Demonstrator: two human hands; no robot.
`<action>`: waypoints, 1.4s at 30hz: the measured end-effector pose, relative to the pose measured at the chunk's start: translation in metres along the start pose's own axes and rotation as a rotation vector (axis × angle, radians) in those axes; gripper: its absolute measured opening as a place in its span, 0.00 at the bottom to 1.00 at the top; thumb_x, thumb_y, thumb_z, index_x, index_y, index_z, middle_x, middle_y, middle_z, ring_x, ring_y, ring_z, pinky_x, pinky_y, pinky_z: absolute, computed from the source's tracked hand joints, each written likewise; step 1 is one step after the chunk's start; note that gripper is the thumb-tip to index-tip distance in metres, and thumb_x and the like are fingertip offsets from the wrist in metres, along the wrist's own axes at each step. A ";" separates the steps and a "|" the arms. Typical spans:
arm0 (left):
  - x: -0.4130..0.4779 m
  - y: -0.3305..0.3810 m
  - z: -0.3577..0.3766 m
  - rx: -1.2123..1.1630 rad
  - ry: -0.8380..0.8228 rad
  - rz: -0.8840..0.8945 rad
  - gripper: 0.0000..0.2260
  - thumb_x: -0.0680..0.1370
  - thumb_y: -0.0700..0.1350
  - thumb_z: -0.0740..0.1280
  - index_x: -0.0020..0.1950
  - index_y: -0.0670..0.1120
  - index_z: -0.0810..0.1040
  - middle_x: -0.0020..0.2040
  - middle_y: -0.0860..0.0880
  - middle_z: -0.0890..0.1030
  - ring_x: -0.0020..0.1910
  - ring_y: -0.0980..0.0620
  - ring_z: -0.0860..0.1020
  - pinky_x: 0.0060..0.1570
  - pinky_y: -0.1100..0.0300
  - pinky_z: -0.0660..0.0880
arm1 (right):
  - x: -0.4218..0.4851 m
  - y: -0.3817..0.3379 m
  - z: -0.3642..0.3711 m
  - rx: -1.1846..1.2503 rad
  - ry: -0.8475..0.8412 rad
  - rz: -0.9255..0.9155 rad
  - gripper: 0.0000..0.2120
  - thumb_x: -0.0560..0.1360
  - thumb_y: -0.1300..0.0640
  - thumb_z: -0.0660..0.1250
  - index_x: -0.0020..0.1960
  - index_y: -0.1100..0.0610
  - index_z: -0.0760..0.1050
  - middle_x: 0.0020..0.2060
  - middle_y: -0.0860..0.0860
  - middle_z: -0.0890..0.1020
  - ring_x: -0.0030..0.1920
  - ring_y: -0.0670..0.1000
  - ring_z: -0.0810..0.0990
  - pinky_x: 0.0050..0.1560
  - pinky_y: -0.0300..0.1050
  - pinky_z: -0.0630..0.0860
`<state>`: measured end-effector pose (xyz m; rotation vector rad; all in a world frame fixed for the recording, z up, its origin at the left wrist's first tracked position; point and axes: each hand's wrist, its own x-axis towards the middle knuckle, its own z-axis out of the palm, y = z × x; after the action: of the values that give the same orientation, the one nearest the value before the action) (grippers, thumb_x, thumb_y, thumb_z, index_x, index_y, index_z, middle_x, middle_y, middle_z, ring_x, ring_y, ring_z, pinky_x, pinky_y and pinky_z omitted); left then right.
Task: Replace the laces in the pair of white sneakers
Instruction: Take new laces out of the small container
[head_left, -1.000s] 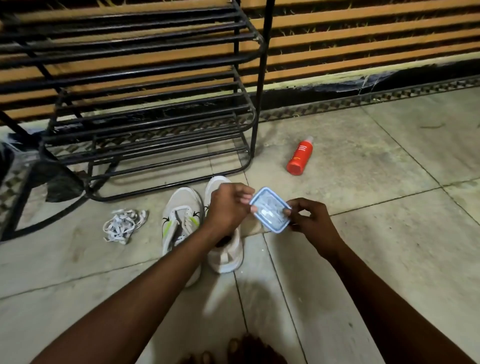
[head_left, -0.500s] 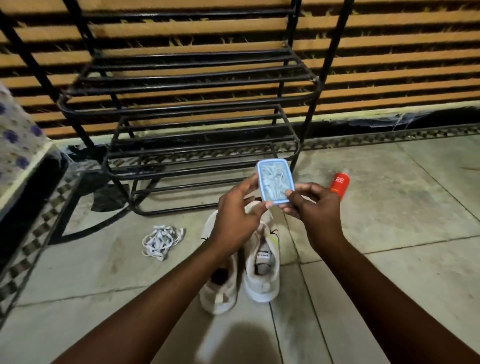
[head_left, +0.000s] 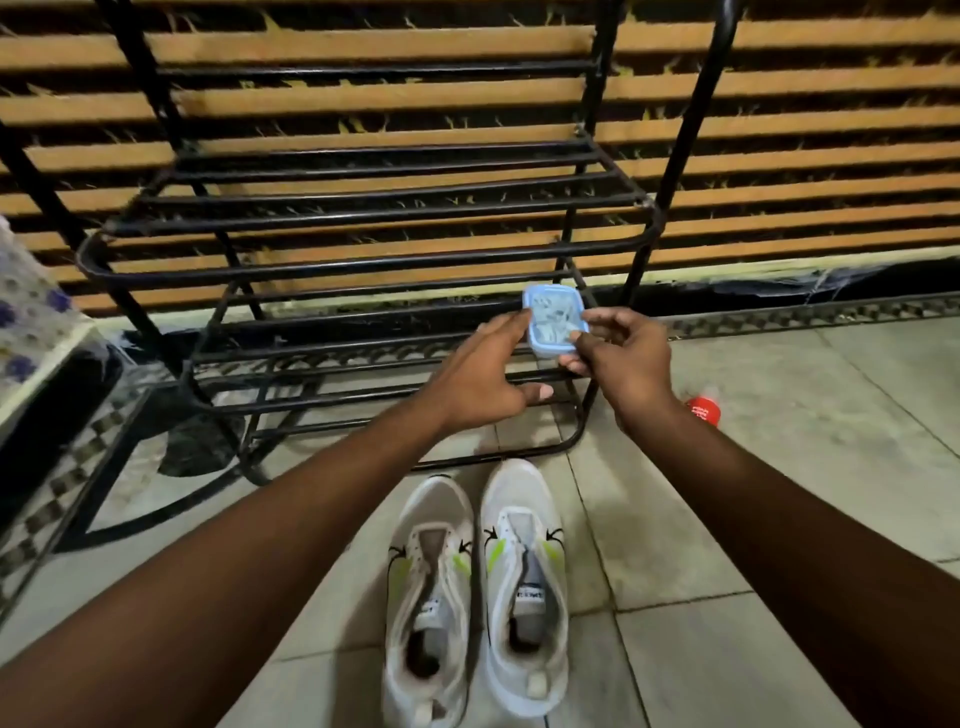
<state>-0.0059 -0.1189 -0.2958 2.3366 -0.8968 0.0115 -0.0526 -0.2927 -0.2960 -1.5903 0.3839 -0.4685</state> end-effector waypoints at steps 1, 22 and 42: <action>0.008 -0.003 0.002 0.037 -0.020 -0.014 0.43 0.74 0.55 0.76 0.83 0.52 0.57 0.79 0.49 0.65 0.77 0.49 0.65 0.74 0.48 0.68 | 0.008 0.001 0.001 -0.004 0.000 0.013 0.10 0.77 0.66 0.71 0.57 0.59 0.78 0.49 0.56 0.85 0.38 0.51 0.87 0.37 0.43 0.84; 0.054 -0.019 -0.007 0.058 -0.260 -0.185 0.56 0.70 0.56 0.78 0.84 0.54 0.41 0.84 0.52 0.49 0.80 0.45 0.58 0.78 0.40 0.59 | 0.058 0.000 0.016 -0.083 -0.222 0.110 0.24 0.76 0.70 0.66 0.72 0.60 0.71 0.56 0.55 0.82 0.47 0.49 0.86 0.44 0.42 0.84; -0.055 0.015 0.004 -0.427 0.417 -0.084 0.13 0.77 0.36 0.74 0.59 0.48 0.81 0.57 0.53 0.81 0.61 0.56 0.79 0.64 0.50 0.78 | -0.046 0.014 0.009 -0.135 -0.040 -0.292 0.14 0.74 0.69 0.68 0.55 0.55 0.81 0.50 0.52 0.83 0.49 0.46 0.82 0.50 0.32 0.77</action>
<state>-0.0584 -0.0967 -0.3033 1.8730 -0.5298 0.2403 -0.0869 -0.2630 -0.3136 -1.7942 0.1544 -0.6435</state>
